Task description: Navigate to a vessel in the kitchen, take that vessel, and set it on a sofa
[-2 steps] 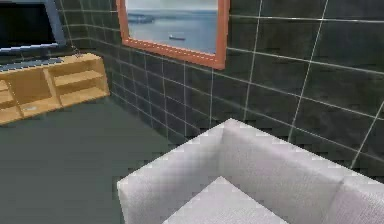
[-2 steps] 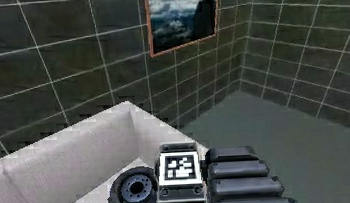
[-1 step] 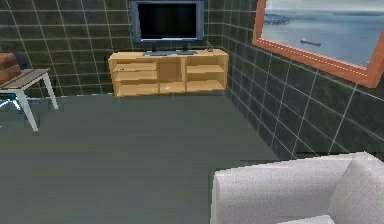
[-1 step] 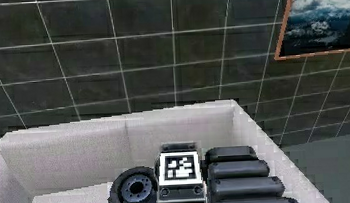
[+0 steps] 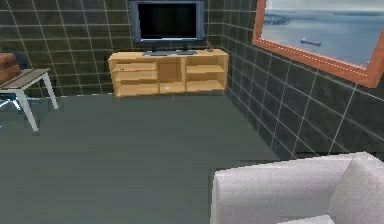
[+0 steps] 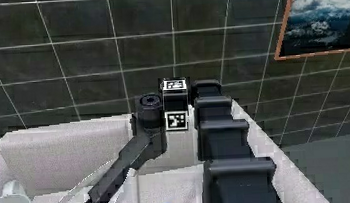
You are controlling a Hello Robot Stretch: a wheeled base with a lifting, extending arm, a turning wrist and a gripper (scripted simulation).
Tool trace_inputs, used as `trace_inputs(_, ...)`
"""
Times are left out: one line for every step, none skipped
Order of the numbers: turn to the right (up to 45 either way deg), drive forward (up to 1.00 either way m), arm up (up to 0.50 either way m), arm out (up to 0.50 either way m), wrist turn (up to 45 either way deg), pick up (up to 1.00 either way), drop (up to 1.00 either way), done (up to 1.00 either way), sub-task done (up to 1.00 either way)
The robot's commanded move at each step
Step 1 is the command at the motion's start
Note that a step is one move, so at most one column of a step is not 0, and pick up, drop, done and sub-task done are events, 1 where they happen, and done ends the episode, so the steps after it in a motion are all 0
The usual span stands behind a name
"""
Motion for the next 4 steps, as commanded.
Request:
trace_inputs(0.0,0.00,0.00,0.00,45.0,0.00,0.00,0.00,0.00)
trace_inputs(0.0,0.00,0.00,0.00,45.0,0.00,0.00,0.00,0.00)
trace_inputs(0.0,0.00,0.00,0.00,9.0,0.00,0.00,0.00,0.00)
trace_inputs(0.0,0.00,-0.36,0.00,0.0,0.00,0.00,0.00,0.00)
